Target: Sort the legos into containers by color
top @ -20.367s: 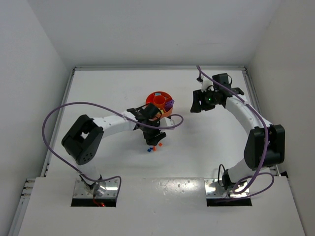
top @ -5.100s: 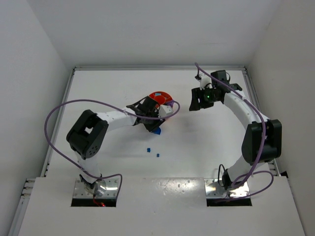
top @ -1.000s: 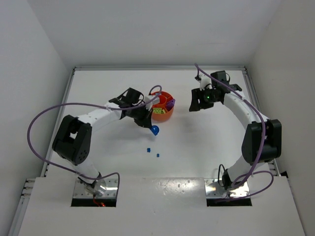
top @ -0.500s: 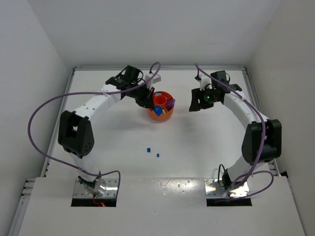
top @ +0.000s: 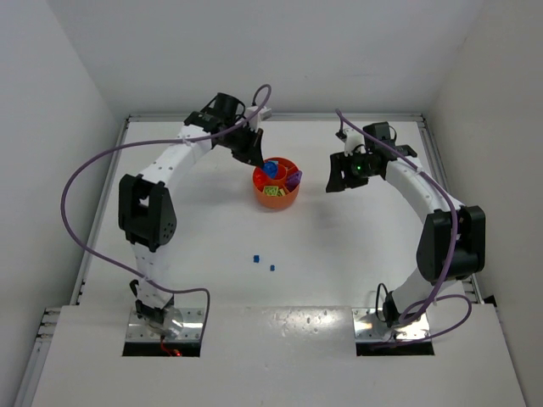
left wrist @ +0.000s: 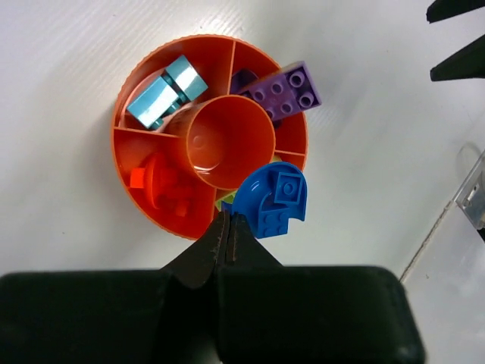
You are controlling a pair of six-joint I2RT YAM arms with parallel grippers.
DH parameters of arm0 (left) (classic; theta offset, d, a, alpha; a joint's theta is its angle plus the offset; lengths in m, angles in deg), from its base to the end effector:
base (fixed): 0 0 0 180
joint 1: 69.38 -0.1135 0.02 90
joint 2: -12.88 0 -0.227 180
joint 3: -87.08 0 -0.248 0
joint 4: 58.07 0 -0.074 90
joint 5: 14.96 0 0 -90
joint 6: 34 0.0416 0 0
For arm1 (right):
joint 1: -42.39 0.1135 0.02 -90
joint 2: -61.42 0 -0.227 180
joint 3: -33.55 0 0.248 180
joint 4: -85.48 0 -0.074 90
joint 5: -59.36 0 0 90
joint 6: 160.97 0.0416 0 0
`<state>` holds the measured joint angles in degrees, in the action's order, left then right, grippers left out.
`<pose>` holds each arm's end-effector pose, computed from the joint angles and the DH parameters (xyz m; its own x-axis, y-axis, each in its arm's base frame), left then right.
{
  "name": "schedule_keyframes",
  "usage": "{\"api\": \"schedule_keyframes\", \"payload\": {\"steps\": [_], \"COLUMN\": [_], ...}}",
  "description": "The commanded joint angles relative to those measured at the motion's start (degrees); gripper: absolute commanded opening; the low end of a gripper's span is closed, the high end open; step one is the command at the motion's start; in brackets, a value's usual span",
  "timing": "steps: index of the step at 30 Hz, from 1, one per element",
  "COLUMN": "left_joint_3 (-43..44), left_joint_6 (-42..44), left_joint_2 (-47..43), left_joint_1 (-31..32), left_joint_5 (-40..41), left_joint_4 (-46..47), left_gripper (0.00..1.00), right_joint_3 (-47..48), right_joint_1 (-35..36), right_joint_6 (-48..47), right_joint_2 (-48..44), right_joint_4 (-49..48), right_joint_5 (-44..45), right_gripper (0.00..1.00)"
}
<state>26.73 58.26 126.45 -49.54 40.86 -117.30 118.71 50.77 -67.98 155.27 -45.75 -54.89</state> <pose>0.3894 -0.1653 0.2611 -0.7286 0.2976 -0.6170 0.6269 0.6526 -0.4256 0.3345 0.0665 0.2082 -0.8512 -0.0773 -0.5191 -0.3075 0.8751 0.3738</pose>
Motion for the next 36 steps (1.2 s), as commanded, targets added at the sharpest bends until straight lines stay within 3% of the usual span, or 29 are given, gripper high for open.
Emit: {"api": "schedule_keyframes", "payload": {"steps": [1,8,18,36], "left_joint_3": [3.5,5.9,7.0,4.0], "left_joint_6": [-1.5,-3.2,-3.2,-0.9], "left_joint_2": [0.8,2.6,3.2,0.9], "left_joint_1": [-0.6,-1.1,-1.1,4.0], "left_joint_5": [1.0,1.7,9.5,17.4], "left_joint_4": [-1.0,0.8,5.0,8.9], "left_gripper": [0.00,0.00,0.00,0.00], "right_joint_3": [0.6,0.6,0.0,-0.5], "right_joint_1": [-0.2,-0.2,-0.2,-0.2], "right_joint_6": [-0.5,-0.5,-0.5,-0.5], "right_joint_2": [-0.1,-0.1,-0.1,-0.1], "right_joint_4": [-1.2,-1.2,-1.7,-1.7], "right_joint_5": [-1.2,-1.2,-1.2,-1.2], "right_gripper": [0.56,0.56,0.56,0.56]}}
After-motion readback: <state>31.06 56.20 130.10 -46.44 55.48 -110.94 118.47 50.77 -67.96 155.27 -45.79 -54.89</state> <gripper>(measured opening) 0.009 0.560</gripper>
